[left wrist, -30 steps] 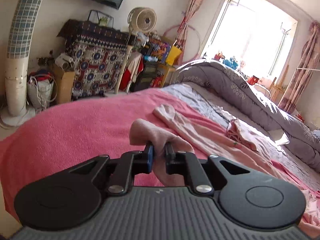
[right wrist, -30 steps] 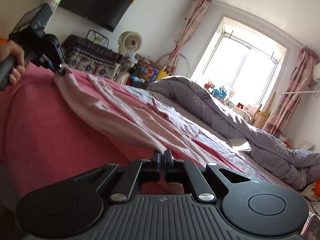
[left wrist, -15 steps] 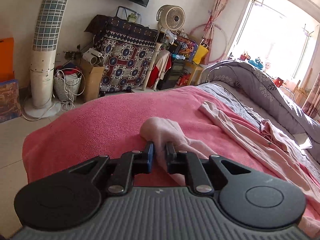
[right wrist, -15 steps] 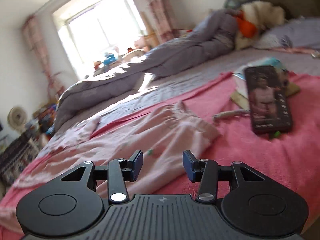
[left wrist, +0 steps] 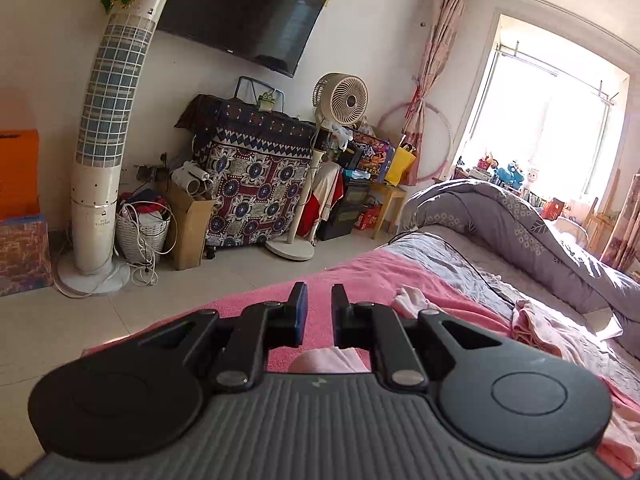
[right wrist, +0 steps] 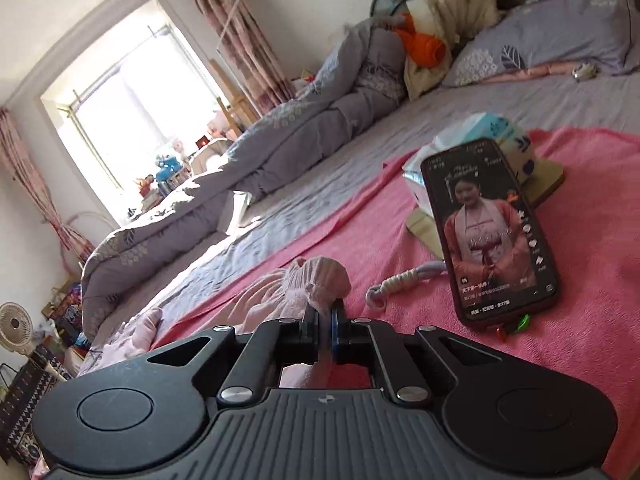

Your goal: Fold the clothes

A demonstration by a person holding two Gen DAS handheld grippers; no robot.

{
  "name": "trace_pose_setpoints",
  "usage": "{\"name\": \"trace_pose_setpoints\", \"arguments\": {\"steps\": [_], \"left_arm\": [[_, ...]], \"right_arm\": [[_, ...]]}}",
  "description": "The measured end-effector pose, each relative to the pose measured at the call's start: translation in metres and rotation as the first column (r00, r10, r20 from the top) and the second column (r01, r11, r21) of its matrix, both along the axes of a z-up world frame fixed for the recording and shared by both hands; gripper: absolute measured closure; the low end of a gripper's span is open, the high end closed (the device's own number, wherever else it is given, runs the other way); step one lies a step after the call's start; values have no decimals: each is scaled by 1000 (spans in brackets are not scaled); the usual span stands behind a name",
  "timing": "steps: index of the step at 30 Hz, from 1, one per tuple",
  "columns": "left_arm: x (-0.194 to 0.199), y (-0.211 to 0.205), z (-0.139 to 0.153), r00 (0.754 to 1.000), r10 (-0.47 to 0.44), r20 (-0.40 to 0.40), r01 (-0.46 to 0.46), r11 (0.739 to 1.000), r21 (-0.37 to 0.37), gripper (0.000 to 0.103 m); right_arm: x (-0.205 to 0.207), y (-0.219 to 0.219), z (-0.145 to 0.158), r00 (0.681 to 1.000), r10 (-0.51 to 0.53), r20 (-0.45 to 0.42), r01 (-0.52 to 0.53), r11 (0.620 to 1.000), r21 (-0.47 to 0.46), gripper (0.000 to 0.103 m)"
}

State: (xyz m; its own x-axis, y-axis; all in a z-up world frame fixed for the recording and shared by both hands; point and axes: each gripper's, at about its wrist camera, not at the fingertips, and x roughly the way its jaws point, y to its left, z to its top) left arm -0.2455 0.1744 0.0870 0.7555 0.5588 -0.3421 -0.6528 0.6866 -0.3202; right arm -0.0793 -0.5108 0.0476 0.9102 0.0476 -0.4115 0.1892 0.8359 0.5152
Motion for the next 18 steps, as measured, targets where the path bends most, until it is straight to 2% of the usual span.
{"name": "trace_pose_setpoints", "arguments": {"steps": [3, 5, 7, 8, 9, 10, 11, 13, 15, 17, 18], "left_arm": [[2, -1, -10, 998, -33, -58, 33, 999, -8, 89], [7, -2, -24, 993, -50, -108, 46, 998, -43, 89], [8, -1, -36, 988, -73, -133, 59, 993, -101, 86], [8, -1, -42, 986, -87, -143, 69, 989, -132, 74], [8, -3, -46, 984, -93, -152, 71, 987, -142, 59], [8, -5, -49, 982, -96, -165, 73, 988, -138, 55], [8, -10, -50, 979, -100, -179, 80, 990, -115, 53], [10, -22, -52, 971, -108, -212, 96, 993, -65, 48], [13, -30, -52, 965, -140, -221, 131, 990, -55, 27], [14, -38, -53, 960, -175, -220, 169, 984, -46, 26], [14, -43, -52, 957, -186, -222, 183, 982, -34, 26]], "right_arm": [[-13, -4, 1, 999, -2, -43, -3, 994, -105, 96], [-1, -5, -16, 988, -26, -154, -4, 981, -193, 94], [8, 2, -38, 964, -30, -265, -55, 950, -306, 84], [4, 9, -44, 964, -24, -264, -80, 923, -377, 80], [-2, 19, -45, 972, -35, -231, -80, 880, -469, 67], [-9, 30, -44, 977, -63, -205, -65, 823, -564, 57], [-16, 40, -43, 982, -79, -171, -49, 771, -635, 40], [-35, 56, -38, 995, -52, -90, -31, 681, -731, 37], [-56, 71, -31, 997, 70, -26, -64, 625, -778, 38], [-78, 95, -28, 966, 260, 1, -151, 566, -810, 38], [-89, 110, -28, 931, 364, 0, -202, 518, -831, 38]]}}
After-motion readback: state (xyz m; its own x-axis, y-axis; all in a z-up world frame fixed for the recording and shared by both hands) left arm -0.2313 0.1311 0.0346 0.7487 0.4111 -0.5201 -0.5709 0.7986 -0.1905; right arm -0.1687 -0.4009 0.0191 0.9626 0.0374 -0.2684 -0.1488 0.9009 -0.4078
